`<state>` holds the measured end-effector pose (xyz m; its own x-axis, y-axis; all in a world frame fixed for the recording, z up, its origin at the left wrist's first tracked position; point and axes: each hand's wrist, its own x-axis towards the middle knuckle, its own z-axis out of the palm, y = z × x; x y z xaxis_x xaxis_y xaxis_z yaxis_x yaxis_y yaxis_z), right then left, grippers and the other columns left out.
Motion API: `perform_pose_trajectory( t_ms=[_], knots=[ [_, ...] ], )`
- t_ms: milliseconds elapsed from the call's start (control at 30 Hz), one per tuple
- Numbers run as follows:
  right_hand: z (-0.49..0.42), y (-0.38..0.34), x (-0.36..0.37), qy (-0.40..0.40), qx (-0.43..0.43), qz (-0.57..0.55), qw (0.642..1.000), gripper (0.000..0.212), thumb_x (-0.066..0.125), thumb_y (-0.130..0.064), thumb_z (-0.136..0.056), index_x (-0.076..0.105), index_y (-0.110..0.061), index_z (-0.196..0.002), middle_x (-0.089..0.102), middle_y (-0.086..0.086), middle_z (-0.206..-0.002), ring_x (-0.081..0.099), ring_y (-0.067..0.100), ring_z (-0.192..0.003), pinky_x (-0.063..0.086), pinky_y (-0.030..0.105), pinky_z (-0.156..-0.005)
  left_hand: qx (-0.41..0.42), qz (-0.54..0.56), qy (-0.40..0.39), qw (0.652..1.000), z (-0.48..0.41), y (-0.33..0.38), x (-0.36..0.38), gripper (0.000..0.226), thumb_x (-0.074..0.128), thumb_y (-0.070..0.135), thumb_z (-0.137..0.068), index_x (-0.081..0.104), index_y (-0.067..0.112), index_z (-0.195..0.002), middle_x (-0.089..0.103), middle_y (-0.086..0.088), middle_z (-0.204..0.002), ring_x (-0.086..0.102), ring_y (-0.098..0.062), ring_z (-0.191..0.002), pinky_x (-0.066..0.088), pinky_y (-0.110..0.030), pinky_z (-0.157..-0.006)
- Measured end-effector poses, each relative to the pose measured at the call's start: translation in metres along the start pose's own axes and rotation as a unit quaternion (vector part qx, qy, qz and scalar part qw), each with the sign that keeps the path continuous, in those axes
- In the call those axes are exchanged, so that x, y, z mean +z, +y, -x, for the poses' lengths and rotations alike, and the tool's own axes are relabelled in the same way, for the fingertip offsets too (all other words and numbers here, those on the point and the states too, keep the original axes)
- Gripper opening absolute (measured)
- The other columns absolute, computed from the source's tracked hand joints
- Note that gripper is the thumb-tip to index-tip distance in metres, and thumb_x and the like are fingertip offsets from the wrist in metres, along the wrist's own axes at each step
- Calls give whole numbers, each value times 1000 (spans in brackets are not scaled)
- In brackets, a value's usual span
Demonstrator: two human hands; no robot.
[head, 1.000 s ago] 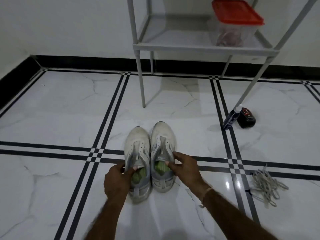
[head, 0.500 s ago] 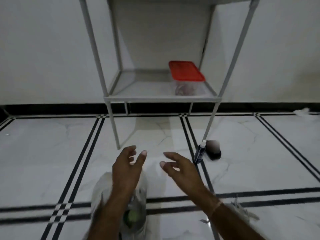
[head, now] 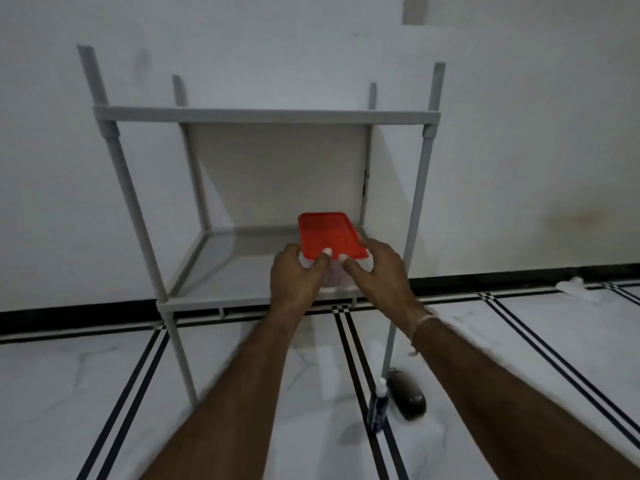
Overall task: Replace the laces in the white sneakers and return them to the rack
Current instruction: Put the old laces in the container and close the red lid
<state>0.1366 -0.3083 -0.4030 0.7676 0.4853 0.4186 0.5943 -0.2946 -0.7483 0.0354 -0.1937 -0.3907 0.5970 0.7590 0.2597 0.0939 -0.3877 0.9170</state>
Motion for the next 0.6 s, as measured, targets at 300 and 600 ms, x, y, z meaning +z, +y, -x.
perform_pose_trajectory(
  t_ms=[300, 600],
  knots=[
    [-91, 29, 14, -104, 232, -134, 958, 76, 66, -61, -87, 55, -6, -137, 64, 13, -134, 64, 31, -117, 53, 42, -103, -152, 61, -56, 985, -83, -10, 29, 39, 73, 37, -90, 61, 8, -113, 69, -15, -119, 68, -28, -98, 57, -34, -83],
    [-49, -8, 2, -4, 128, -259, 957, 31, 69, -23, -94, 54, -19, -121, 66, 3, -113, 67, 15, -93, 52, 21, -66, -92, 225, 24, 970, -44, -1, 2, 47, 77, 3, -82, 61, 8, -126, 70, -7, -114, 69, -19, -95, 58, -28, -82]
  ],
)
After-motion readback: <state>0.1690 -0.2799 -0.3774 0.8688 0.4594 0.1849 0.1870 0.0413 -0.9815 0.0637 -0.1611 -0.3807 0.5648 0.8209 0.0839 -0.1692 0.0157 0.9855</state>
